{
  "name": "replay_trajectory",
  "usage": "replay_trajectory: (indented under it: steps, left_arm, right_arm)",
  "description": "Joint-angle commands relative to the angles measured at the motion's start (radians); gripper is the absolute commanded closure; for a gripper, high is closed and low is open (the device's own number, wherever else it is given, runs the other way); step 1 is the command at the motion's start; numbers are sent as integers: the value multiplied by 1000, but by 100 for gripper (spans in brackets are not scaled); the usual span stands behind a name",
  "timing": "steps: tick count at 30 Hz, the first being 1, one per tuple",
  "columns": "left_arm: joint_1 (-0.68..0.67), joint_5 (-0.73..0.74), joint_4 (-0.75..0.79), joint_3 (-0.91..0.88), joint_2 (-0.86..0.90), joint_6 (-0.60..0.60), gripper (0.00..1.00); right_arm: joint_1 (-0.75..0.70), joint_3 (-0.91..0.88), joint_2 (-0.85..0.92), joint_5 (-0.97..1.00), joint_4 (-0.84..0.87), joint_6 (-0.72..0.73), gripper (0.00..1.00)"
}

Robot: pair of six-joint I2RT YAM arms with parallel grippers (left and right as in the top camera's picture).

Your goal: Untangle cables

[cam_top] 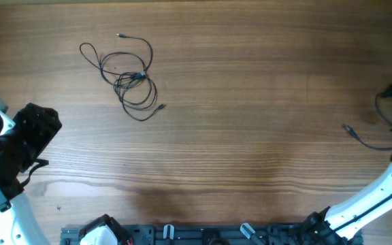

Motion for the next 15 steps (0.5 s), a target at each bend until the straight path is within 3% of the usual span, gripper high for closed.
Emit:
replay_trajectory:
  steps: [1, 6, 14, 15]
  left_arm:
    - [5, 23, -9, 14, -2, 59, 35]
    - [5, 22, -8, 14, -2, 58, 35]
    - [5, 22, -14, 14, -2, 59, 34]
    - [5, 22, -14, 14, -2, 59, 34]
  right_arm:
    - [21, -3, 15, 278, -5, 135, 0]
    - [27, -3, 15, 38, -44, -39, 0]
    - [132, -100, 15, -4, -159, -133, 1]
    - [146, -121, 15, -13, -145, -144, 21]
